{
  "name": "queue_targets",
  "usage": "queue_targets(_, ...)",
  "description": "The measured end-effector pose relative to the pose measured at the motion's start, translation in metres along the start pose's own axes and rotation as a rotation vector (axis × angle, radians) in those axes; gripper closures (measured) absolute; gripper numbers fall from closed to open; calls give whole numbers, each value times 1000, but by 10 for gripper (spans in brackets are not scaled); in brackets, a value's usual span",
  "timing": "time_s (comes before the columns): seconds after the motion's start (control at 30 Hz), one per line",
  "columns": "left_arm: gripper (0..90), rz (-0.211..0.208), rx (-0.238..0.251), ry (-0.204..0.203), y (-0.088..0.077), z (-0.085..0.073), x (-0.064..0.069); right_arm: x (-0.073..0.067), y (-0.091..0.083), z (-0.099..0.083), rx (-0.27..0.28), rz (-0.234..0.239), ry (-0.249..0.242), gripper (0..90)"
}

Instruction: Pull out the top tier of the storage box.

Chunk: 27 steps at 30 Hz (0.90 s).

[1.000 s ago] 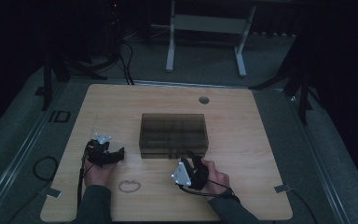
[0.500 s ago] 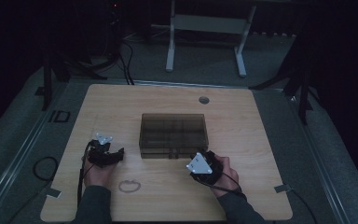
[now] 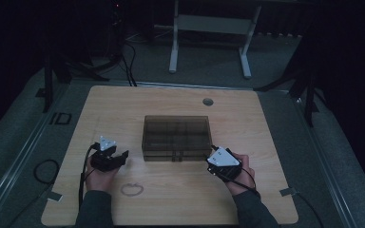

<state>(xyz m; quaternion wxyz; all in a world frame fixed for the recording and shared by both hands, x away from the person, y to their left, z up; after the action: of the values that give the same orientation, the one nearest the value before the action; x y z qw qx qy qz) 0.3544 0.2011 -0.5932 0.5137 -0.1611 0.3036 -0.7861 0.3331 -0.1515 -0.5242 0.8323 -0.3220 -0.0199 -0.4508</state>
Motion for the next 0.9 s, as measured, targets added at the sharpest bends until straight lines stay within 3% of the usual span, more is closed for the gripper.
queue_targets(0.23,497,-94,67,89,-10,9,19,6,3,-5,6,59,60,583)
queue_targets(0.53,532,-171,114,118,-23,15,33,10,8,-11,19,123,115,590)
queue_targets(0.9,564,-244,150,188,-35,25,54,11,11,-16,25,174,171,621)
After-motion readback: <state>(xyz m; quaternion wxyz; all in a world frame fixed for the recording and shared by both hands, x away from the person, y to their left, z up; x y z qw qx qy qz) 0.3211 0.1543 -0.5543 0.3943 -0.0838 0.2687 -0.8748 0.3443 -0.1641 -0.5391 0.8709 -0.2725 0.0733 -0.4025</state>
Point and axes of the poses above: each handheld gripper's, and its own axes: y roughly forward along the jaws, z roughly out of its top, x roughly to its right, the point moved 6 cm from there along y, roughly forward along the jaws, and after that the axes turned 8 degrees about y, right-handed, at the moved point
